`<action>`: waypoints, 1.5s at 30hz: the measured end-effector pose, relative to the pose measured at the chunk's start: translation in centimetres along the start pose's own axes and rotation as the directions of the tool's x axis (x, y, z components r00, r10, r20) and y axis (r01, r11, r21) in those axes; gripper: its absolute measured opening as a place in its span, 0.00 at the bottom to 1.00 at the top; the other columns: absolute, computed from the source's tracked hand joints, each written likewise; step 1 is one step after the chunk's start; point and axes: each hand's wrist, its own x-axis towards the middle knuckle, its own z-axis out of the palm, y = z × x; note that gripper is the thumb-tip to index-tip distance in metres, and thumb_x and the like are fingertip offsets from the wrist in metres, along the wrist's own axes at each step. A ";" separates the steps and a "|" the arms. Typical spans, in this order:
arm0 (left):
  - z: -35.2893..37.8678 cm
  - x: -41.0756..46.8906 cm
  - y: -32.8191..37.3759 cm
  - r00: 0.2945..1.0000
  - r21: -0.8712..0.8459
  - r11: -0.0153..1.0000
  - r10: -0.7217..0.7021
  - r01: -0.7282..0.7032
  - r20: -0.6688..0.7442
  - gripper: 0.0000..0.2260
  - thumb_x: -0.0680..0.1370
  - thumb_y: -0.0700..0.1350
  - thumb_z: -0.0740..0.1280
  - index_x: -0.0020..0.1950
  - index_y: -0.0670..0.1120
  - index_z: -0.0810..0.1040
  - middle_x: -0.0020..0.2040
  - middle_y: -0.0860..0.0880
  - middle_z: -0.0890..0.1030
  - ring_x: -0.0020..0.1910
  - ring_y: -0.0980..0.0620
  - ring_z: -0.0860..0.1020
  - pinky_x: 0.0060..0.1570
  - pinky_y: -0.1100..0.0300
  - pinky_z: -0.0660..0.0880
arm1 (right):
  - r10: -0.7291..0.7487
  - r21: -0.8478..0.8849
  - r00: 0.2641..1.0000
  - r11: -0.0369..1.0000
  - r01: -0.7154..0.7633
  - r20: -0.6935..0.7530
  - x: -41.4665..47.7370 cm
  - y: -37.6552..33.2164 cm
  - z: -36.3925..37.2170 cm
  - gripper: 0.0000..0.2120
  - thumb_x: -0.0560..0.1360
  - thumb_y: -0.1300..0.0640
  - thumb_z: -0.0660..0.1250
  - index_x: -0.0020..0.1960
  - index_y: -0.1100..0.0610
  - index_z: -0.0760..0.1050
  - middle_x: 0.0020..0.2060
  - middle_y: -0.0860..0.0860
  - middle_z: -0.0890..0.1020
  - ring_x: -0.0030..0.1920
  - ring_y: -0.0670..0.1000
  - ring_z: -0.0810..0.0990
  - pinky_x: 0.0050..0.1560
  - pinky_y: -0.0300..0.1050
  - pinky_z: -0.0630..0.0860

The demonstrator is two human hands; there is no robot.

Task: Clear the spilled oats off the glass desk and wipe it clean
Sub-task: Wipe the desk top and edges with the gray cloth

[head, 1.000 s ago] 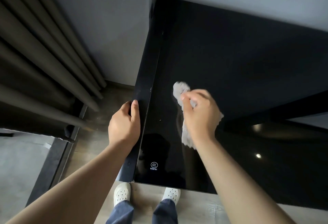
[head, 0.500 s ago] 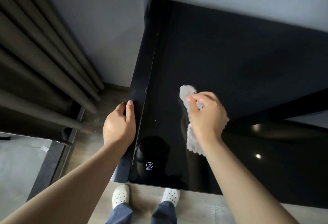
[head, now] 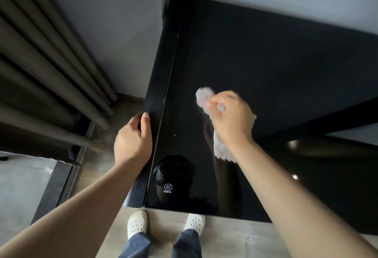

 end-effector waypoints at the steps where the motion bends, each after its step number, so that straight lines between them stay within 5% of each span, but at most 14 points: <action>1: 0.0 0.0 0.0 1.000 0.001 1.000 -0.001 0.001 0.001 0.18 0.82 0.56 0.52 0.40 0.48 0.70 0.32 0.53 0.71 0.38 0.44 0.71 0.38 0.55 0.62 | -0.073 0.049 0.994 0.996 0.069 0.081 -2.0 0.0 -0.5 0.05 0.74 0.55 0.69 0.40 0.46 0.80 0.46 0.40 0.78 0.43 0.44 0.78 0.41 0.42 0.73; 5: -0.1 0.0 0.0 1.000 -0.008 1.000 -0.001 0.001 0.004 0.17 0.82 0.56 0.52 0.38 0.50 0.67 0.31 0.53 0.71 0.37 0.44 0.70 0.37 0.55 0.62 | -0.185 0.236 0.912 0.966 0.102 0.366 -7.6 0.2 -3.1 0.04 0.73 0.52 0.70 0.39 0.47 0.82 0.43 0.38 0.80 0.44 0.43 0.80 0.45 0.46 0.77; 8: 0.0 0.0 -0.1 1.000 -0.009 1.000 -0.003 0.003 0.004 0.19 0.82 0.57 0.52 0.36 0.49 0.66 0.31 0.52 0.71 0.36 0.45 0.70 0.36 0.55 0.62 | -0.015 0.300 0.991 0.954 -0.025 0.130 -4.8 0.2 -3.5 0.06 0.73 0.55 0.70 0.39 0.46 0.82 0.43 0.41 0.82 0.46 0.41 0.80 0.48 0.38 0.76; 12: 0.0 0.0 -0.1 1.000 -0.013 1.000 -0.006 0.006 0.000 0.19 0.82 0.57 0.52 0.36 0.49 0.66 0.32 0.52 0.72 0.38 0.44 0.71 0.37 0.55 0.62 | 0.156 0.133 0.982 0.981 -0.141 -0.107 1.3 -0.5 -0.7 0.06 0.76 0.52 0.66 0.43 0.48 0.81 0.46 0.42 0.80 0.46 0.43 0.79 0.40 0.38 0.70; 16: 0.2 0.1 -0.3 1.000 -0.015 1.000 -0.006 0.006 0.002 0.19 0.82 0.57 0.51 0.36 0.49 0.66 0.32 0.52 0.71 0.39 0.43 0.71 0.38 0.55 0.62 | 0.011 0.001 0.992 1.000 -0.011 -0.126 -2.1 -2.1 2.2 0.04 0.74 0.54 0.69 0.42 0.48 0.82 0.46 0.43 0.80 0.41 0.46 0.79 0.36 0.40 0.68; 20: 0.2 0.2 -0.5 1.000 -0.026 1.000 -0.013 0.013 0.012 0.18 0.82 0.58 0.51 0.44 0.48 0.73 0.33 0.53 0.73 0.40 0.46 0.72 0.40 0.56 0.64 | -0.208 0.155 0.975 0.968 0.195 0.075 -8.1 -2.2 0.7 0.04 0.72 0.54 0.70 0.41 0.52 0.83 0.42 0.41 0.81 0.39 0.44 0.80 0.35 0.42 0.76; 23: 0.2 0.3 -0.7 1.000 -0.057 0.998 -0.017 0.018 0.023 0.19 0.82 0.59 0.51 0.44 0.48 0.74 0.34 0.52 0.74 0.39 0.46 0.73 0.39 0.56 0.64 | -0.123 0.239 0.975 0.968 0.077 0.186 -7.7 -2.3 -1.3 0.04 0.72 0.53 0.71 0.40 0.49 0.83 0.42 0.41 0.81 0.42 0.42 0.80 0.44 0.41 0.76; 26: 0.2 0.4 -0.6 0.999 -0.064 0.998 -0.026 0.029 0.041 0.18 0.82 0.59 0.51 0.43 0.50 0.72 0.34 0.53 0.74 0.39 0.47 0.73 0.39 0.57 0.64 | -0.021 0.238 1.000 0.971 0.017 0.011 -2.8 -3.0 -1.5 0.04 0.74 0.54 0.70 0.43 0.48 0.83 0.44 0.42 0.82 0.46 0.42 0.80 0.47 0.37 0.75; 31: 0.1 0.2 -0.5 0.999 -0.102 0.994 -0.044 0.046 0.031 0.20 0.82 0.56 0.51 0.35 0.48 0.67 0.32 0.51 0.73 0.34 0.52 0.71 0.36 0.56 0.62 | 0.011 0.027 0.998 1.000 -0.009 -0.060 0.7 -5.0 3.7 0.06 0.76 0.53 0.66 0.44 0.48 0.82 0.47 0.43 0.79 0.43 0.46 0.77 0.33 0.35 0.66; 35: -0.1 0.2 -0.3 0.997 -0.132 0.989 -0.059 0.065 0.050 0.19 0.83 0.55 0.51 0.34 0.50 0.64 0.32 0.53 0.71 0.36 0.47 0.70 0.39 0.56 0.62 | -0.231 0.089 0.967 0.971 0.222 0.104 -6.0 -4.8 2.9 0.04 0.73 0.55 0.70 0.40 0.50 0.81 0.44 0.43 0.80 0.40 0.46 0.79 0.37 0.44 0.75; 39: 0.0 0.3 -0.5 0.997 -0.132 0.989 -0.062 0.069 0.055 0.19 0.82 0.57 0.50 0.36 0.50 0.67 0.33 0.53 0.73 0.38 0.47 0.72 0.40 0.57 0.64 | -0.253 0.223 0.891 0.958 0.178 0.376 -8.1 -3.7 -0.8 0.03 0.72 0.52 0.71 0.40 0.47 0.83 0.42 0.40 0.80 0.43 0.43 0.80 0.43 0.47 0.77; 45: 0.2 0.4 -0.5 0.994 -0.136 0.986 -0.086 0.094 0.061 0.19 0.82 0.58 0.50 0.44 0.49 0.74 0.36 0.54 0.75 0.40 0.49 0.74 0.41 0.57 0.65 | -0.140 0.174 0.990 0.975 0.136 0.013 -2.3 -5.0 2.0 0.04 0.74 0.56 0.70 0.44 0.50 0.83 0.45 0.42 0.81 0.45 0.43 0.79 0.44 0.38 0.75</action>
